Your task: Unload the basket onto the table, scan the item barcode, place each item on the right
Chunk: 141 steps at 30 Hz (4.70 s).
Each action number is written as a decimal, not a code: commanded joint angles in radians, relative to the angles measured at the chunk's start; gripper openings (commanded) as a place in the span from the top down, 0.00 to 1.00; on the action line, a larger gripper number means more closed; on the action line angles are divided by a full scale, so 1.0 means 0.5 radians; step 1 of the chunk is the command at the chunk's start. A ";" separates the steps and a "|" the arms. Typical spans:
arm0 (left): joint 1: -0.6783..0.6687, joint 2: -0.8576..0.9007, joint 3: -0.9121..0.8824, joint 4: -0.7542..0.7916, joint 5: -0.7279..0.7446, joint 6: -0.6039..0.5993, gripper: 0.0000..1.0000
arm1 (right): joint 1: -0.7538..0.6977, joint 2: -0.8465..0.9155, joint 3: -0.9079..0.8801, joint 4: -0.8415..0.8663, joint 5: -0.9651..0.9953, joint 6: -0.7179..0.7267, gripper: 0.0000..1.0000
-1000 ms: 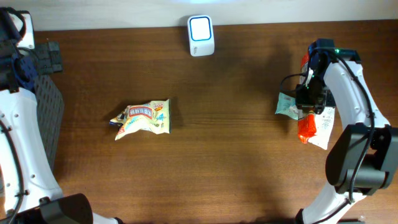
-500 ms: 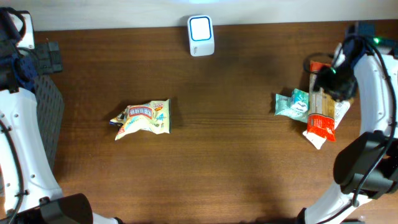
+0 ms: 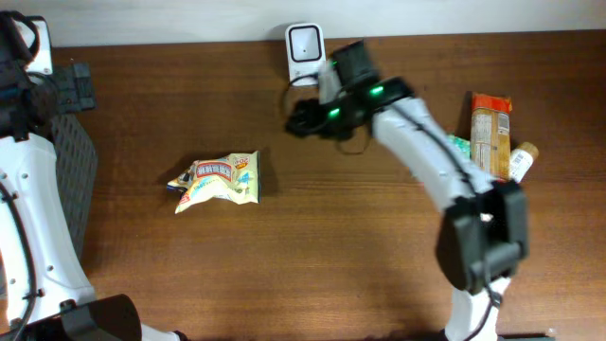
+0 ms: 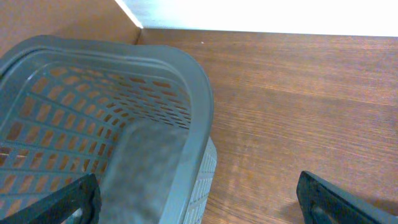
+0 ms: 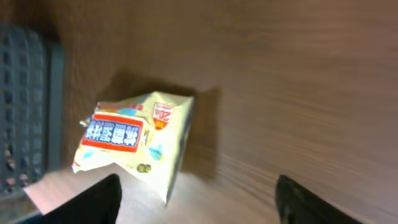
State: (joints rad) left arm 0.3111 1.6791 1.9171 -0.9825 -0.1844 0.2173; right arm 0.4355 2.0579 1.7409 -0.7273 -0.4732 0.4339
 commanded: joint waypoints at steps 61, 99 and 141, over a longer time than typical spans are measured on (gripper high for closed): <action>0.008 -0.023 0.024 0.003 0.008 0.018 0.01 | 0.361 -0.037 -0.050 -0.674 3.000 -1.115 0.96; 0.008 -0.023 0.024 0.003 0.008 0.018 0.01 | -0.714 0.020 0.094 -1.189 -0.190 -1.120 0.01; 0.008 -0.023 0.024 0.003 0.008 0.018 0.01 | -0.605 -0.846 -0.833 0.314 -0.745 -0.723 0.96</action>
State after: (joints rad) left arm 0.3111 1.6791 1.9171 -0.9821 -0.1841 0.2173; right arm 0.1272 1.7397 1.2980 -0.5430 -0.8330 0.0776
